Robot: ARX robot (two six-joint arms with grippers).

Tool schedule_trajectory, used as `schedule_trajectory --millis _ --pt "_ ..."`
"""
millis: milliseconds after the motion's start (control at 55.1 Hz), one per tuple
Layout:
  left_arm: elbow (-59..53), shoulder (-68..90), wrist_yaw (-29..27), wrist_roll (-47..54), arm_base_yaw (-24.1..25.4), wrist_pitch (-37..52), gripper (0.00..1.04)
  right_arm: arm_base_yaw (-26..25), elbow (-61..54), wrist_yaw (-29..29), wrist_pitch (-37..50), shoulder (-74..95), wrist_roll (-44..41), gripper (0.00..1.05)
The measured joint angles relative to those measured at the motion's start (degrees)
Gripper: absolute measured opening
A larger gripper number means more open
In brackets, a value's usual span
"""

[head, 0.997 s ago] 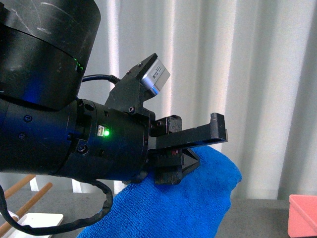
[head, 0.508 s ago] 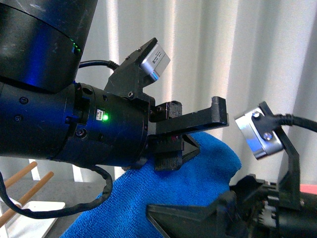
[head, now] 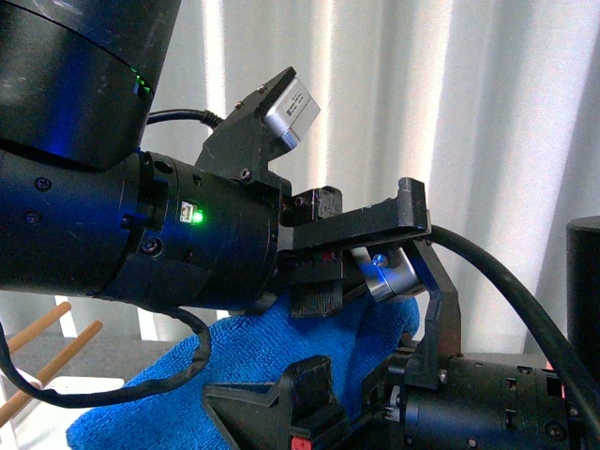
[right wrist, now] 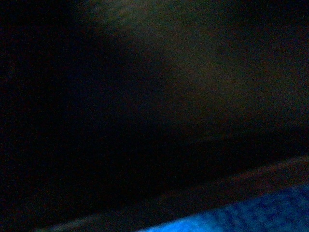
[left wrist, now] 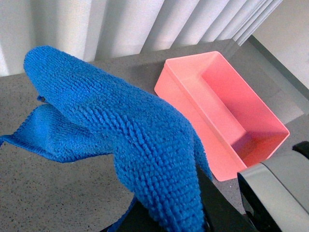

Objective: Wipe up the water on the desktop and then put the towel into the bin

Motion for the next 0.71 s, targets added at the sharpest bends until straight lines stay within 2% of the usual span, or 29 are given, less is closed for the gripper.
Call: schedule_trajectory --millis 127,417,490,580,707 --pt "0.0 0.0 0.0 0.0 0.0 0.0 0.05 0.0 0.0 2.3 2.1 0.4 0.6 0.53" --pt "0.1 0.0 0.0 0.0 0.0 0.0 0.05 -0.9 0.0 3.2 2.2 0.5 0.0 0.16" --pt "0.1 0.0 0.0 -0.1 0.0 0.0 0.19 -0.9 -0.2 3.3 1.2 0.3 -2.1 0.07" --pt "0.1 0.0 -0.1 -0.2 0.0 -0.1 0.38 -0.9 -0.8 3.8 0.5 -0.4 -3.8 0.06" --pt "0.1 0.0 -1.0 -0.1 0.3 -0.1 0.55 -0.8 -1.0 5.4 -2.0 -1.2 -6.6 0.06"
